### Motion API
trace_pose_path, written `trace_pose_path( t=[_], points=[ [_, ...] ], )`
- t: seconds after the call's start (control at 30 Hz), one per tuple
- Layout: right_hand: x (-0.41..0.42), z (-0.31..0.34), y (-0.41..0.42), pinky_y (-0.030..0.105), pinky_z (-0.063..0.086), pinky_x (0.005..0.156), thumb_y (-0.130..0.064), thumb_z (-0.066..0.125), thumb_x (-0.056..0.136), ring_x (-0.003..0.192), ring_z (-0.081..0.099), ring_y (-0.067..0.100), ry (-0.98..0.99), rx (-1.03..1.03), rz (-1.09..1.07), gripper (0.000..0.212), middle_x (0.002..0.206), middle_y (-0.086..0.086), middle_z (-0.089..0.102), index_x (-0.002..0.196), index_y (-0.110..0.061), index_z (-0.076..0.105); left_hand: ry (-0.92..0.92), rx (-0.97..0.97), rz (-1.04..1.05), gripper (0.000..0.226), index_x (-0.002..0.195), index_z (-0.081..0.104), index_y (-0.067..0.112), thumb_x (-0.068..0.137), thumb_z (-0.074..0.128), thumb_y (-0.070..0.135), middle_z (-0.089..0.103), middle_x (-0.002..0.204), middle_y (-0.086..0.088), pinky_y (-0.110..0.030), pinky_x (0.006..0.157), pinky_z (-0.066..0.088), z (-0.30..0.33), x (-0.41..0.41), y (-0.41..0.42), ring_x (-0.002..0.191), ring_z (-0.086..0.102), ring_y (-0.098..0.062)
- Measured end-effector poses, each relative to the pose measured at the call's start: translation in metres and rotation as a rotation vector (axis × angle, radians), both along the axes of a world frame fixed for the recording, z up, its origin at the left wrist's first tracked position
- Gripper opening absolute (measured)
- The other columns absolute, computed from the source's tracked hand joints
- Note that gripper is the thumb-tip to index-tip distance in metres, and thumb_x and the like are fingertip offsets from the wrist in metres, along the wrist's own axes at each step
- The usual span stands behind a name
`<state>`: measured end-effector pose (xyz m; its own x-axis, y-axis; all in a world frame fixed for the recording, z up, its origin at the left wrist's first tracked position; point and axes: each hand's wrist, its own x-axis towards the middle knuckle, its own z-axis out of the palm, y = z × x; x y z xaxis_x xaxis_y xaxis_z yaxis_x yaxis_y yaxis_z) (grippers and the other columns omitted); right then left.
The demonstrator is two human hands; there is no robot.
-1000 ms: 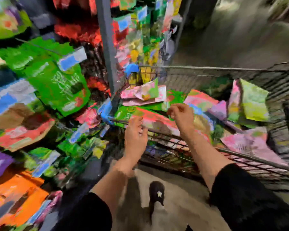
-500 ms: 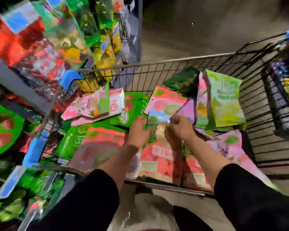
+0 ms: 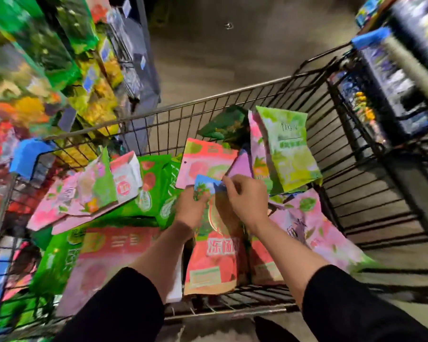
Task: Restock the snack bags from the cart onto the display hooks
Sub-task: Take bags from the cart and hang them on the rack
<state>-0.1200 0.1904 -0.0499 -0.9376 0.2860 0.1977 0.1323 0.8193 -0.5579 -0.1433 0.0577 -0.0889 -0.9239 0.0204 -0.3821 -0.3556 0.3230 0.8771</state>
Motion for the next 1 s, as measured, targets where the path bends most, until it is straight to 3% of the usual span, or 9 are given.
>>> trace_pose_path(
  t=[0.13,0.23,0.3,0.5,0.63,0.73,0.83,0.93,1.0],
  points=[
    [-0.028,0.030,0.038,0.038,0.046,0.073,-0.028,0.053,0.092,0.092,0.060,0.032,0.318,0.031,-0.301,0.026,0.099,0.013,0.065,0.100,-0.006,0.065,0.048,0.104,0.162,0.009,0.086,0.058,0.018,0.095,0.059,0.020,0.063,0.093,-0.007,-0.046,0.085,0.049,0.025,-0.005,-0.018,0.090,0.058,-0.021],
    [-0.053,0.032,0.084,0.055,0.027,0.110,-0.049,0.046,0.092,0.135,0.033,0.034,-0.119,0.096,-0.375,0.064,0.144,0.020,0.038,0.138,-0.006,0.040,0.137,0.183,0.214,0.016,0.082,0.053,0.019,0.097,0.054,0.014,0.058,0.080,0.002,-0.035,0.072,0.045,0.053,-0.014,-0.028,0.079,0.054,-0.018],
    [-0.055,0.025,0.095,0.061,0.012,0.112,-0.058,0.045,0.092,0.147,0.011,0.028,-0.439,0.123,-0.282,0.077,0.159,0.011,0.015,0.151,-0.016,0.019,0.178,0.232,0.255,0.014,0.085,0.055,0.018,0.097,0.053,0.012,0.057,0.078,0.005,-0.033,0.071,0.045,0.066,-0.020,-0.029,0.073,0.054,-0.014],
    [-0.019,0.014,0.067,0.049,0.026,0.109,-0.055,0.036,0.097,0.141,0.028,0.025,-0.344,0.193,-0.182,0.057,0.157,0.005,0.027,0.146,-0.027,0.034,0.225,0.231,0.323,0.017,0.112,0.056,0.007,0.098,0.053,0.016,0.060,0.088,0.002,-0.025,0.066,0.041,0.086,-0.038,-0.013,0.085,0.057,-0.018],
    [-0.017,0.021,0.074,0.040,0.042,0.083,-0.025,0.051,0.095,0.110,0.052,0.035,-0.021,0.073,-0.344,0.024,0.117,0.014,0.058,0.111,-0.008,0.059,0.246,0.175,0.298,0.021,0.114,0.055,0.001,0.098,0.052,0.015,0.056,0.094,-0.007,-0.020,0.053,0.039,0.088,-0.037,0.004,0.087,0.054,-0.018],
    [-0.041,0.026,0.107,0.043,0.035,0.106,-0.031,0.077,0.078,0.131,0.037,0.037,-0.077,0.046,-0.465,0.079,0.140,0.023,0.039,0.138,0.000,0.037,0.207,0.162,0.301,0.014,0.108,0.054,0.006,0.099,0.051,0.015,0.055,0.086,-0.005,-0.024,0.052,0.036,0.084,-0.035,0.010,0.078,0.051,-0.018],
    [-0.067,0.036,0.134,0.045,0.020,0.118,-0.037,0.089,0.062,0.146,0.018,0.029,-0.212,-0.231,-0.352,0.130,0.157,0.017,0.019,0.152,-0.002,0.003,0.190,0.183,0.312,0.008,0.105,0.054,0.010,0.098,0.052,0.014,0.058,0.091,-0.005,-0.025,0.056,0.037,0.080,-0.035,0.014,0.080,0.053,-0.018],
    [-0.082,0.046,0.144,0.039,0.029,0.115,-0.013,0.090,0.061,0.138,0.034,0.022,-0.222,-0.643,-0.215,0.135,0.153,0.009,0.032,0.153,-0.010,-0.008,0.168,0.185,0.349,0.004,0.102,0.052,0.014,0.098,0.052,0.015,0.057,0.085,-0.001,-0.025,0.058,0.040,0.080,-0.036,0.016,0.076,0.053,-0.015],
    [-0.088,0.053,0.150,0.036,0.036,0.108,-0.008,0.089,0.061,0.134,0.040,0.024,-0.174,-0.681,-0.246,0.127,0.150,0.010,0.037,0.154,-0.013,0.003,0.146,0.194,0.375,0.004,0.102,0.053,0.014,0.098,0.052,0.016,0.057,0.084,-0.001,-0.028,0.066,0.045,0.078,-0.036,0.015,0.079,0.055,-0.018]
  ],
)
